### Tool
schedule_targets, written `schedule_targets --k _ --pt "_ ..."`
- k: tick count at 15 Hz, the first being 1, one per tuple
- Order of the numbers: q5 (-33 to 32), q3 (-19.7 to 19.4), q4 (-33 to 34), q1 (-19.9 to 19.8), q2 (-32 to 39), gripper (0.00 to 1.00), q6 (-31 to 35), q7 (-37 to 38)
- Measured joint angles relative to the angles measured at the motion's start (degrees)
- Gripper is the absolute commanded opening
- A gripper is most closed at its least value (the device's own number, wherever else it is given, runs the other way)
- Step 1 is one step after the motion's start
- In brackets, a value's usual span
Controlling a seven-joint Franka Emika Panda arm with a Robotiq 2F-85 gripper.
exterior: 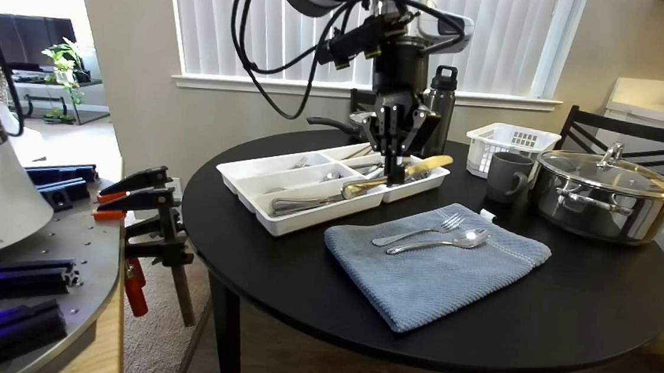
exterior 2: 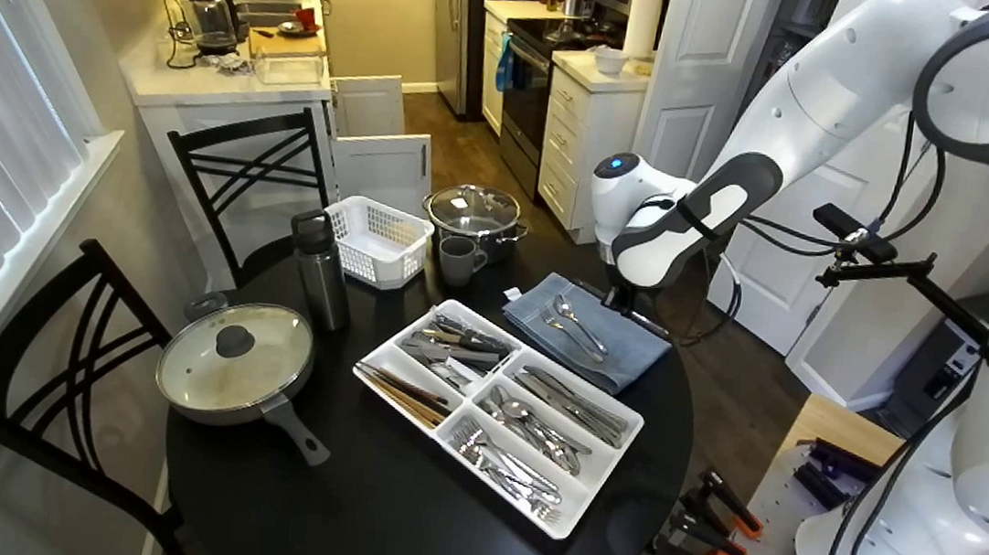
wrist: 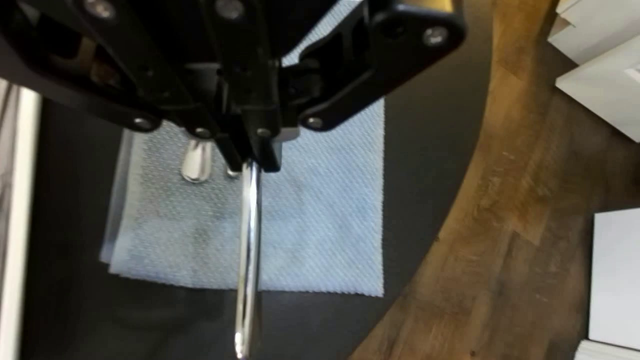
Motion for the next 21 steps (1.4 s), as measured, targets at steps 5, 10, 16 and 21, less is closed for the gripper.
schedule_targets --k 5,10,16,21 --pt "-1.30 -3.47 4.45 -0.69 7.76 0.02 0.00 4.89" --pt "-1.30 -4.07 11.26 -0.17 17.01 0.02 -0.01 9.28" --pt "-1.06 -5.32 20.09 0.18 24.63 0.02 -0.16 10.97" --pt "-0.35 -6.07 24.08 0.65 27.33 0.02 -0.22 12.30"
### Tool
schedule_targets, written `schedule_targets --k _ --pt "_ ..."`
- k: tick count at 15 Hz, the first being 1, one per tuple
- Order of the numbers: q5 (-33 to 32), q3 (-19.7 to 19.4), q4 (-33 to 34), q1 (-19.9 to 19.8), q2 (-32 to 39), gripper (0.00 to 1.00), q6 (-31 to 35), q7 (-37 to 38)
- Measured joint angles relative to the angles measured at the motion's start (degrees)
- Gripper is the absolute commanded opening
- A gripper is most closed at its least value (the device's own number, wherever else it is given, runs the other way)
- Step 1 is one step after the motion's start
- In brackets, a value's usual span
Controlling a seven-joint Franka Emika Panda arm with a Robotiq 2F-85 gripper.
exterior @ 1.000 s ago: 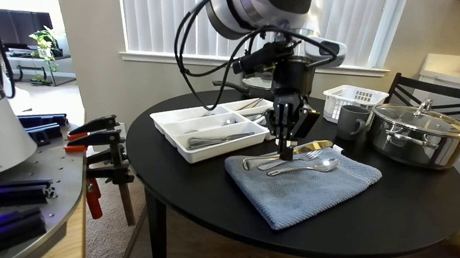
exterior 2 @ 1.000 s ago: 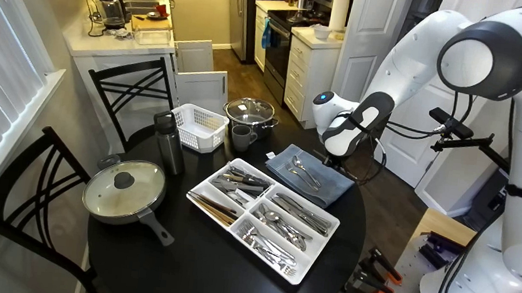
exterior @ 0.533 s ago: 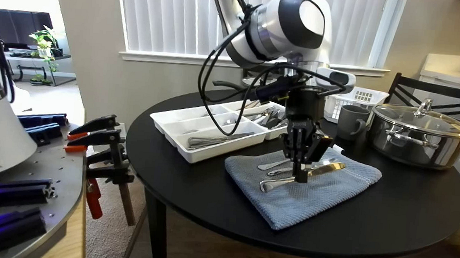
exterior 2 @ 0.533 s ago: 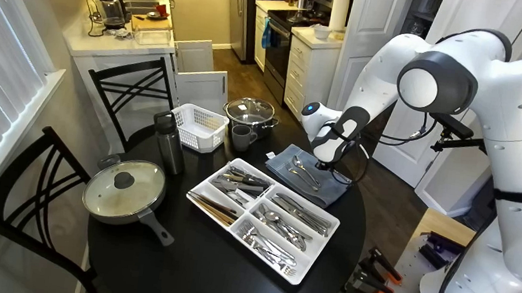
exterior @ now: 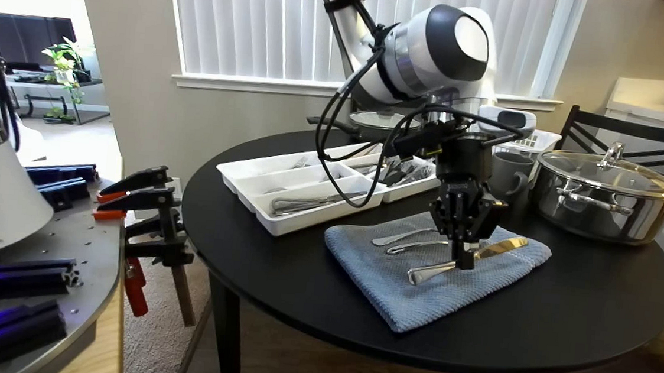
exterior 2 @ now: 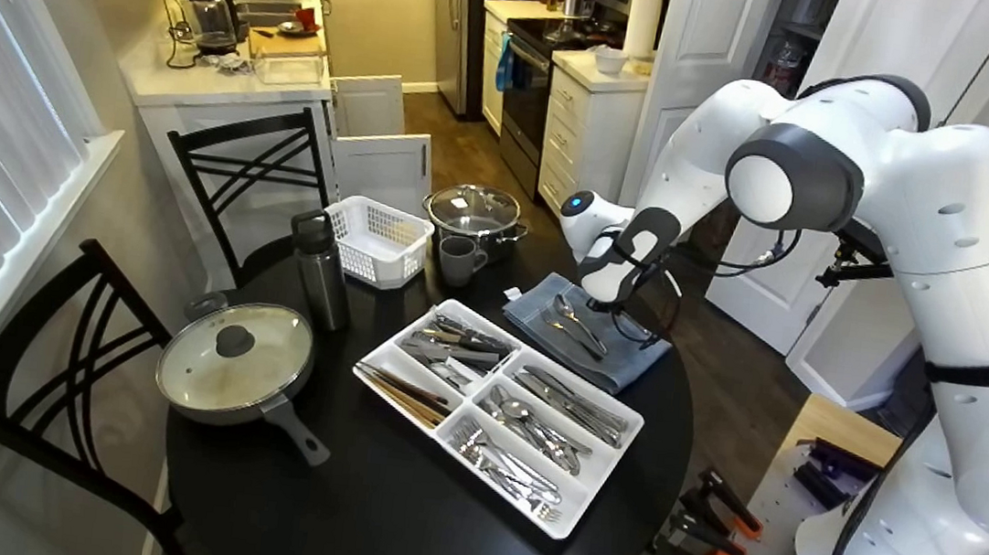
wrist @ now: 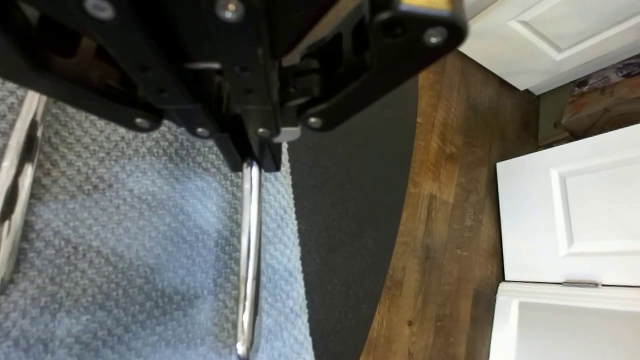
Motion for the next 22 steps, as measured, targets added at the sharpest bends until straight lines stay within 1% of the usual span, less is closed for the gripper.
schedule_targets --k 7,8,9,10,12,16,20,22 --pt "1.64 -0.08 1.22 0.76 1.20 0.02 0.04 2.55" --pt "2.00 -0.08 1.22 0.93 1.27 0.05 0.04 2.57" --pt "2.29 -0.08 1.22 1.09 1.32 0.34 0.04 2.58" --pt "2.48 -0.08 1.22 1.25 1.34 0.35 0.05 2.72" --pt "2.68 -0.15 1.22 1.69 1.30 0.47 0.24 3.48" --pt "2.68 -0.79 0.62 3.08 -0.75 0.73 1.01 4.00" --pt "2.62 -1.95 -3.25 4.88 -7.52 0.99 2.86 4.00" --pt "2.54 -2.16 -6.23 5.46 -12.06 1.00 3.21 4.00"
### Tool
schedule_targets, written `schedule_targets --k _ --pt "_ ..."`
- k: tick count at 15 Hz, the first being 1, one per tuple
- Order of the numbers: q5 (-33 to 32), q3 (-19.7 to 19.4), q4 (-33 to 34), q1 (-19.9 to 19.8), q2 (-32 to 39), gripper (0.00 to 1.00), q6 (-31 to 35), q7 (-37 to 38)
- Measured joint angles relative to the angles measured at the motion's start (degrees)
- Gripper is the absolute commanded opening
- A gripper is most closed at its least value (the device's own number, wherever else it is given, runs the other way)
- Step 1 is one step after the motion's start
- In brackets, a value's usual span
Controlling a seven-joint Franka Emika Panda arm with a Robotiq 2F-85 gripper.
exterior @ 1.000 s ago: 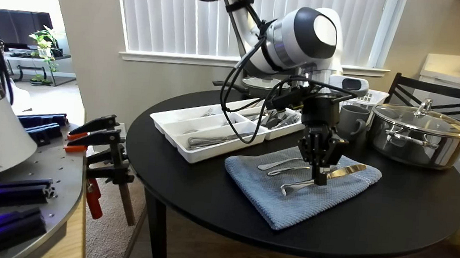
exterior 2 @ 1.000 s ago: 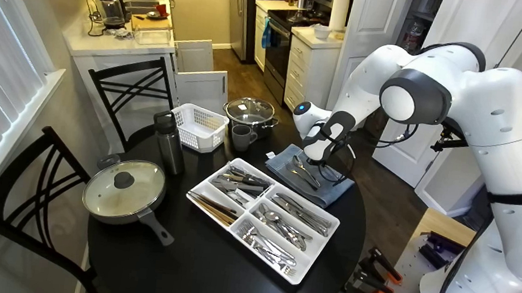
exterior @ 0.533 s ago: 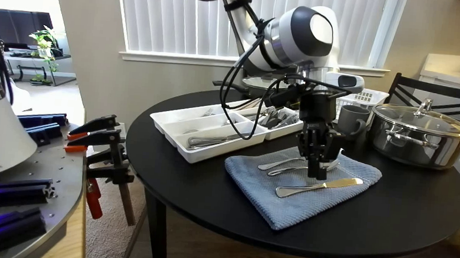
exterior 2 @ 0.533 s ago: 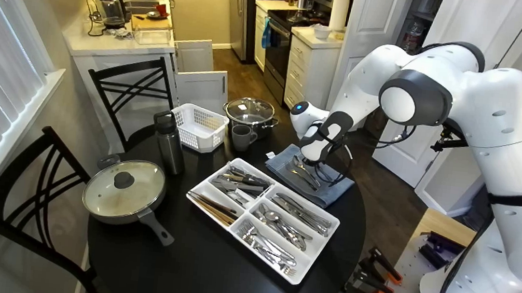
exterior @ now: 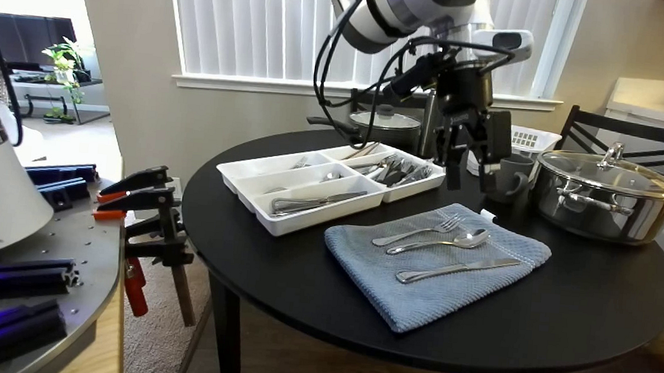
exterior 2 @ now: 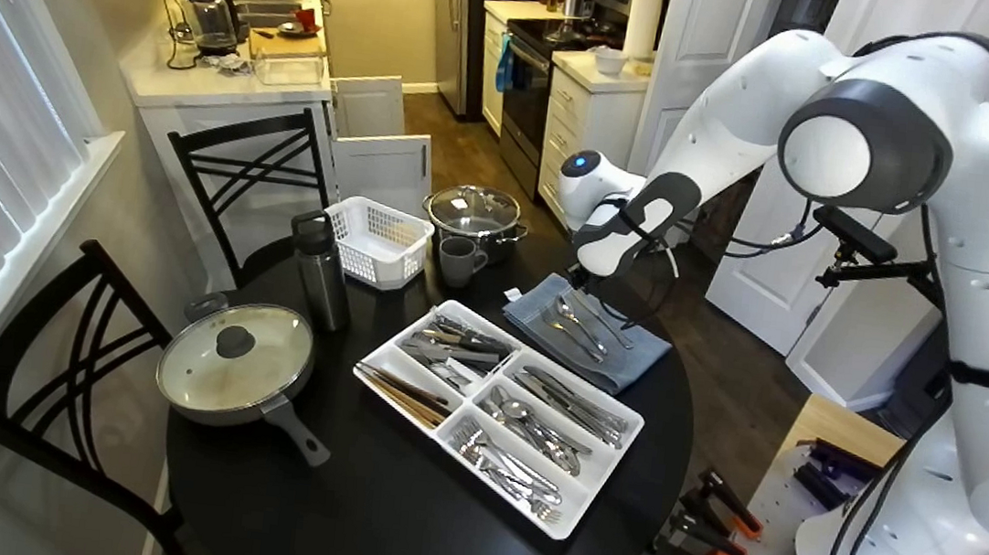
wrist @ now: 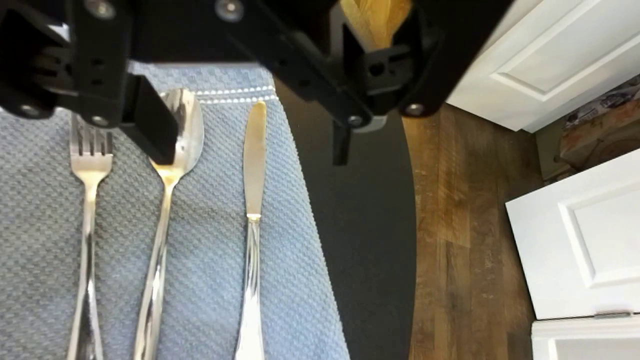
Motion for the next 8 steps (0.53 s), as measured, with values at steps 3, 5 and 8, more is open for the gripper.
schedule_targets --k 3,5,8 --pt "-0.44 0.00 -5.24 0.22 -6.50 1.00 2.78 0.51" --pt "-0.92 -0.11 -8.98 0.22 -10.23 1.00 6.64 1.89" --pt "-2.66 -0.59 -13.82 0.23 -14.68 1.00 12.26 4.36"
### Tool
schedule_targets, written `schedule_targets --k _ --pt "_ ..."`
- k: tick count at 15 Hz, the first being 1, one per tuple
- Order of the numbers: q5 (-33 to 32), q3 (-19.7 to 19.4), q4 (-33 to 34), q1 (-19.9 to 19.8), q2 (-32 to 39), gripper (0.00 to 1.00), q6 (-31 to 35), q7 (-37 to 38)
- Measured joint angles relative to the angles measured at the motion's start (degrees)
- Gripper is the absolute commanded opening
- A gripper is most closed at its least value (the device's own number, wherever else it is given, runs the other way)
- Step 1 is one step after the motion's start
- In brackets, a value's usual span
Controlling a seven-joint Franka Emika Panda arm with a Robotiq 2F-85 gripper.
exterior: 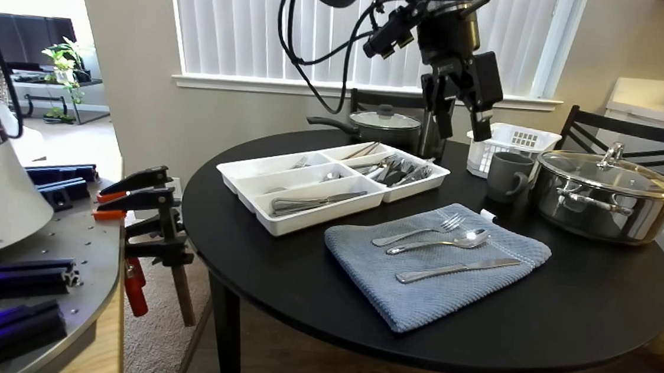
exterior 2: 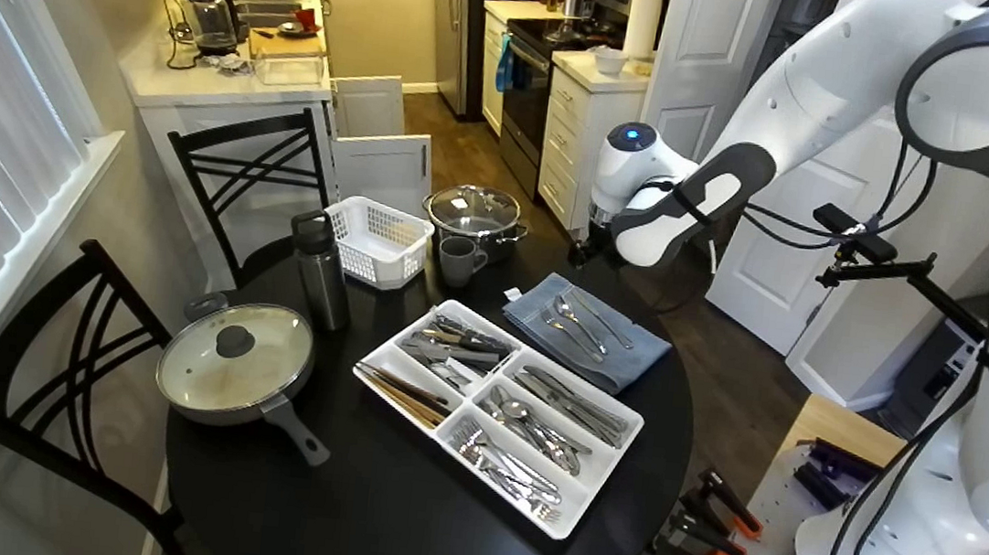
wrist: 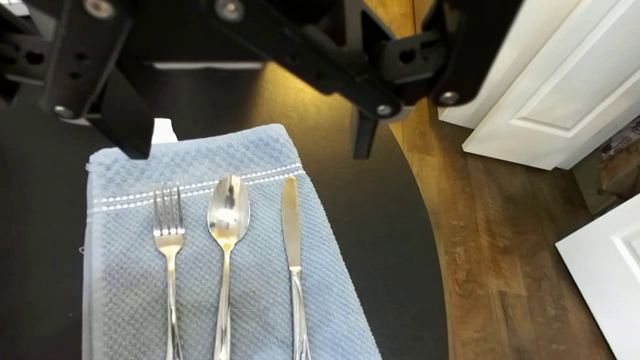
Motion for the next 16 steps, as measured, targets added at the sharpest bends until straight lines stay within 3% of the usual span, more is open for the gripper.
schedule_targets --k 5,16 --pt "-2.16 -1.18 -4.63 0.01 -4.11 1.00 4.97 3.23" --pt "-2.17 -1.23 -4.99 0.09 -4.50 1.00 5.04 3.25"
